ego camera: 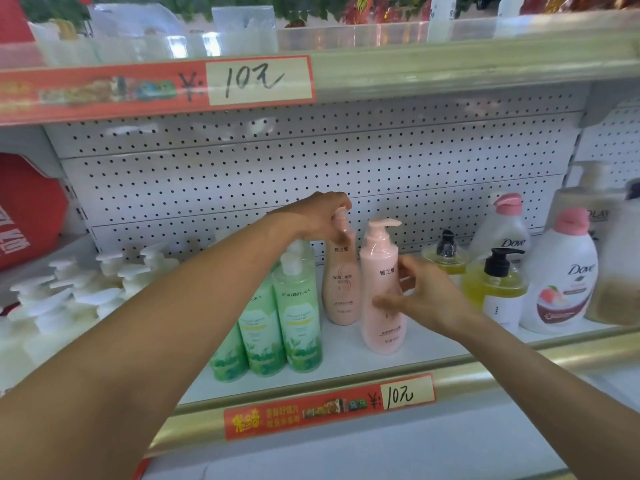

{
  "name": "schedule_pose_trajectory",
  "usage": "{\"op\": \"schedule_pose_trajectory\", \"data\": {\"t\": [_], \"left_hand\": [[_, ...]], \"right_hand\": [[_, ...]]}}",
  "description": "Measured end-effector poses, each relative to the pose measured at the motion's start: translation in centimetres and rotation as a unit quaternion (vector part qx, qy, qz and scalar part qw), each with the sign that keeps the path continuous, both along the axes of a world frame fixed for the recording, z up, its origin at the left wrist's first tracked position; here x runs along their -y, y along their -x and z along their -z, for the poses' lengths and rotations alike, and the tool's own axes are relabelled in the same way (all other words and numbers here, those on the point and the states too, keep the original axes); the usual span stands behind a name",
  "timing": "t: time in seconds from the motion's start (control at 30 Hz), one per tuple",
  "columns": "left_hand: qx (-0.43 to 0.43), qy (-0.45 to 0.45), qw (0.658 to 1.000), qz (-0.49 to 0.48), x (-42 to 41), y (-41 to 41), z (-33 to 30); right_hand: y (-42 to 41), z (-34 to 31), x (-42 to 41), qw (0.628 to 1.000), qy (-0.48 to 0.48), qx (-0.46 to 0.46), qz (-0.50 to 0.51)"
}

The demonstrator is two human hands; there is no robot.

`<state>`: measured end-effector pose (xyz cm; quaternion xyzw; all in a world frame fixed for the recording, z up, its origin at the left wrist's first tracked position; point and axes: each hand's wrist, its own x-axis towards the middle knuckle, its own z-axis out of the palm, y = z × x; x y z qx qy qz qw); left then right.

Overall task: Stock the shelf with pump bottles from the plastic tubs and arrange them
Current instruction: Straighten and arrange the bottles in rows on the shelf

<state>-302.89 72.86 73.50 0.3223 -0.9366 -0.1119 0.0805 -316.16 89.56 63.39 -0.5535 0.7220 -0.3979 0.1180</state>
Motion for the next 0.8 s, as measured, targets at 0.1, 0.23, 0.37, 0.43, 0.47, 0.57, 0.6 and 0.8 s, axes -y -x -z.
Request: {"op": "schedule_pose_trajectory", "data": {"t": [0.1,0.23,0.37,0.43,0.47,0.57,0.6,0.8], "left_hand": [[-0.017,-0.006,1.0,-0.006,-0.2,-0.1,0.3],[-0.022,-0.016,1.0,-0.009,-0.3,-0.4,0.5],[-0.035,-0.017,0.999,-0.005,-0.6,-0.6,0.4],[-0.038,-0.016,0.999,-0.003,-0.6,-0.7,0.4],[-0.037,-0.014,0.999,-0.004,-0.5,-0.7,0.4],[-0.046,-0.022,0.999,-0.018,-0.4,-1.0,0.4],[-0.051,-0.025,0.998,-0.024,-0.4,-1.1,0.4],[-0.096,-0.047,0.994,-0.029,-0.7,-2.1,0.1]], "right_hand": [[-0.7,-0.1,0.4,1.0,-0.002,-0.016,-0.009],[-1.6,-0.1,1.0,1.0,0.002,-0.007,-0.009],[-2.1,0.1,1.4,1.0,0.001,0.018,-0.011],[-2.4,0.2,1.5,1.0,0.003,0.016,-0.015],[-2.6,0.2,1.6,1.0,0.003,0.014,-0.017],[-2.8,0.1,1.7,1.0,0.0,0.0,-0.018],[-2.8,0.1,1.7,1.0,0.0,-0.001,-0.019],[-3.3,0.3,1.5,1.0,0.006,0.005,-0.024]]}}
